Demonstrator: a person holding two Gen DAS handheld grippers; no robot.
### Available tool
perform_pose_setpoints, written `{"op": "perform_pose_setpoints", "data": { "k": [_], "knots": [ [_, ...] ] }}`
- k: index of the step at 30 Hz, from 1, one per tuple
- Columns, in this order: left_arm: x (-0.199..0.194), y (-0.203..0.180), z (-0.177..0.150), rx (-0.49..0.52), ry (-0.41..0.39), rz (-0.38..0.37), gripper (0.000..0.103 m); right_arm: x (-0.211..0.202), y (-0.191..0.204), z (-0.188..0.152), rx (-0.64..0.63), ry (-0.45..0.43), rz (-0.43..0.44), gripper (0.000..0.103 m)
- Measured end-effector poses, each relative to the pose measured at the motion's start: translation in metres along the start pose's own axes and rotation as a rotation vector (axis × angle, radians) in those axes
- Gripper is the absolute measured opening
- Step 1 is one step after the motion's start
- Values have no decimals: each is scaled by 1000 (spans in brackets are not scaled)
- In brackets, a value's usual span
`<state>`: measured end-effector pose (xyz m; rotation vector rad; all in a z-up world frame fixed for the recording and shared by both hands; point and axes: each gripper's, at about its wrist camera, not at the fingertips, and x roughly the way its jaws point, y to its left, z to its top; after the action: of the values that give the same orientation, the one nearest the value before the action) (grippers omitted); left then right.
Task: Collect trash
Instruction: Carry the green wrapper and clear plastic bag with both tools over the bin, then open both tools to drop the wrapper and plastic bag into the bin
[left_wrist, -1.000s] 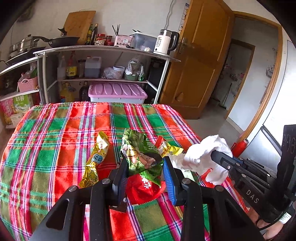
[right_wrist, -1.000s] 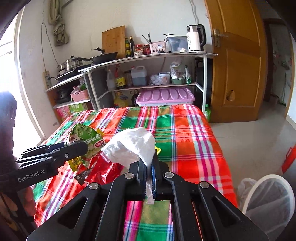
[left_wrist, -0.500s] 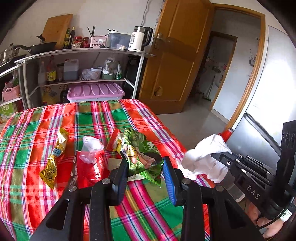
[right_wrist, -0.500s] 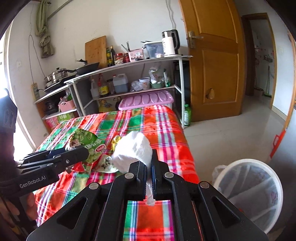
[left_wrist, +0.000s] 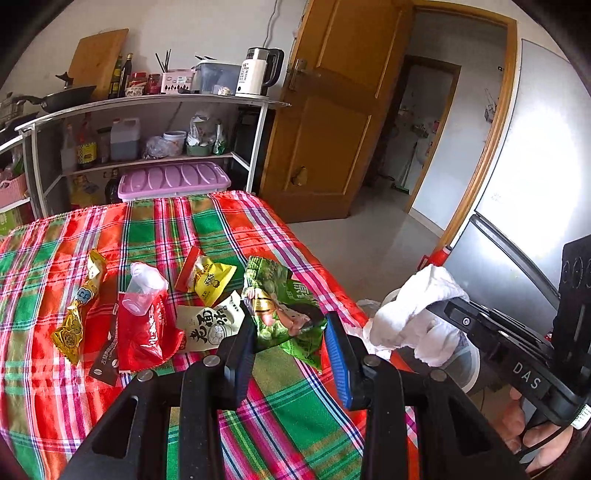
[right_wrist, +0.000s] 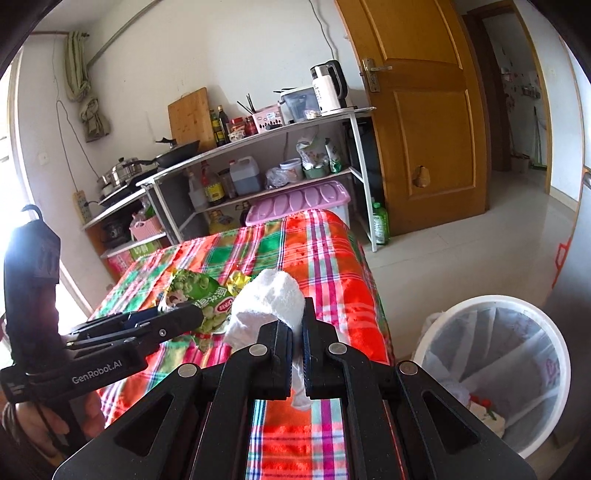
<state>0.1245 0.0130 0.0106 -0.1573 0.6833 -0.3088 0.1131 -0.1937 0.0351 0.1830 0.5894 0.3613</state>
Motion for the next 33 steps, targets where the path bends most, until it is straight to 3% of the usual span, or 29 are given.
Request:
{"op": "perform_pose_setpoints", "data": {
  "k": [7, 16, 22, 33],
  "knots": [
    [9, -21, 4, 32, 13, -39, 37, -21, -17, 4, 17, -29, -50, 4],
    [37, -80, 7, 113, 37, -134, 37, -51, -67, 2, 78, -44, -182, 4],
    [66, -119, 2, 142, 84, -217, 37, -65, -104, -8, 116, -24, -266, 4],
    [124, -179, -16, 202, 193, -268, 38, -71, -168, -32, 172, 40, -387, 4]
  ]
}}
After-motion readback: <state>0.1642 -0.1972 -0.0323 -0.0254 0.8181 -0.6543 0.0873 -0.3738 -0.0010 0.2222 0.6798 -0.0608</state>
